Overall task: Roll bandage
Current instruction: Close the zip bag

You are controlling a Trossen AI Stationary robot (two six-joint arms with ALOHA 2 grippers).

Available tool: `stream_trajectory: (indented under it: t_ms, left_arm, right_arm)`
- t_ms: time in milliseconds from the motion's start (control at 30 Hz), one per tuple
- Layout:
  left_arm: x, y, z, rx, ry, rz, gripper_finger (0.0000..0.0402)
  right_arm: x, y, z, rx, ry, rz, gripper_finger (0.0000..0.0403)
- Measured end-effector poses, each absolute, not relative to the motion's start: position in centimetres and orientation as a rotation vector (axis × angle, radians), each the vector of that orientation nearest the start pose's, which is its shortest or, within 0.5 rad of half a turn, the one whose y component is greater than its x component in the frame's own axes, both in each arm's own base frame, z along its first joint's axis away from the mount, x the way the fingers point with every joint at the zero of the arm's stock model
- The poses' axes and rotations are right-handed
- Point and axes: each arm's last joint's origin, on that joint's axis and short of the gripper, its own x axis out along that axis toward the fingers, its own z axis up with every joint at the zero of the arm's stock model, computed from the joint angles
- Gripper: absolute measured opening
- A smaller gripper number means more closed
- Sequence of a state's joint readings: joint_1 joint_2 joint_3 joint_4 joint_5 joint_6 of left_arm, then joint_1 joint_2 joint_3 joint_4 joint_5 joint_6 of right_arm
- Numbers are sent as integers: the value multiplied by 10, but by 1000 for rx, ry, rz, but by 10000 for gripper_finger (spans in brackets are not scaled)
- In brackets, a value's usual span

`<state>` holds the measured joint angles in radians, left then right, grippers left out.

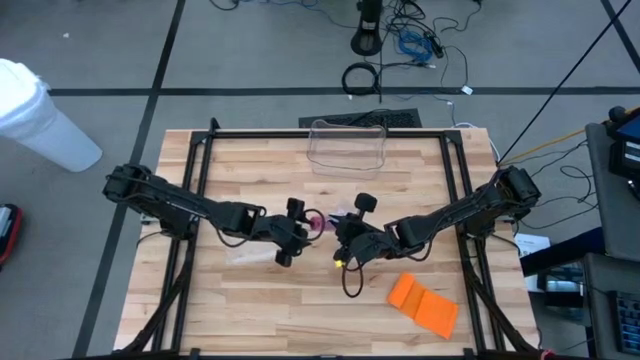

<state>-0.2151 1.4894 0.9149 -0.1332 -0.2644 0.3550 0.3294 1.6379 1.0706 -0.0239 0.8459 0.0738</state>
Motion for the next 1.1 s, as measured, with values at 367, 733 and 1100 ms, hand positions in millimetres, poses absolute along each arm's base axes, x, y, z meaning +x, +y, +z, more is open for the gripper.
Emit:
stream_trajectory:
  t_ms: [367, 733, 1100]
  left_arm:
    - [286, -77, 247, 637, 651, 105, 272]
    - [272, -82, 258, 621, 636, 107, 272]
    - [276, -59, 257, 477, 659, 299, 272]
  right_arm:
    - [333, 99, 239, -249, 428, -629, 0]
    - [335, 101, 245, -232, 365, -670, 0]
    - [334, 115, 256, -321, 304, -660, 0]
